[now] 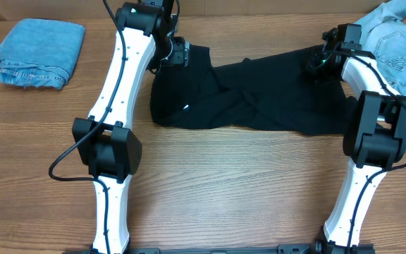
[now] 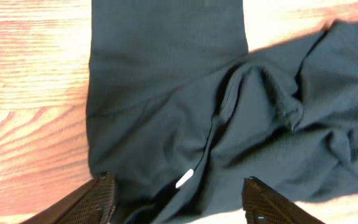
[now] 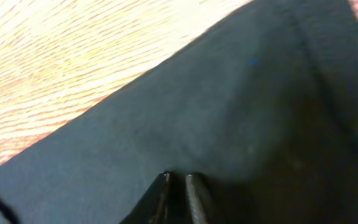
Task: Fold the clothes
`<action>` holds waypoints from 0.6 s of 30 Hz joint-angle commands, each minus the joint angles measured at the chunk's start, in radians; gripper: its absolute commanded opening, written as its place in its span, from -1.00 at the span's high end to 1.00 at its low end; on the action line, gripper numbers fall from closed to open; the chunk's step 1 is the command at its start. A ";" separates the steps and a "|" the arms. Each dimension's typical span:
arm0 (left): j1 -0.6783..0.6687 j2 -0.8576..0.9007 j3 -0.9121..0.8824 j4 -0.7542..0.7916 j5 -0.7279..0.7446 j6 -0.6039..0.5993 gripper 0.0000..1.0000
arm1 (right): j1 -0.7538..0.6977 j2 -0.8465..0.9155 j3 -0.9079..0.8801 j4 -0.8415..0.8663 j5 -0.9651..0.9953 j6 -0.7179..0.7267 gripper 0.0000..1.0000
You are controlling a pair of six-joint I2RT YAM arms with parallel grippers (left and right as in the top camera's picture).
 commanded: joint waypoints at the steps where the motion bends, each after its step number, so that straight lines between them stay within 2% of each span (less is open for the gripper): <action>1: 0.011 0.101 0.002 0.032 0.018 -0.002 -0.11 | 0.042 0.042 0.001 -0.067 -0.092 -0.010 0.56; 3: 0.016 0.142 0.002 0.058 0.035 -0.002 0.07 | 0.042 0.018 0.027 -0.101 -0.158 -0.011 0.15; 4: 0.017 0.153 0.002 0.067 0.038 -0.005 0.15 | 0.042 0.005 0.040 -0.123 -0.197 -0.014 0.03; 7: 0.019 0.192 0.002 0.121 0.045 -0.005 0.42 | 0.042 -0.042 0.084 -0.195 -0.302 -0.014 -0.11; 9: 0.019 0.205 0.002 0.161 0.045 -0.008 0.52 | 0.042 -0.073 0.113 -0.247 -0.341 -0.017 -0.18; 13: 0.020 0.234 0.002 0.218 0.022 -0.013 0.56 | 0.042 -0.158 0.139 -0.300 -0.334 -0.021 -0.35; 18: 0.034 0.276 0.002 0.256 0.026 -0.012 0.58 | 0.039 -0.247 0.139 -0.291 -0.282 -0.021 -0.44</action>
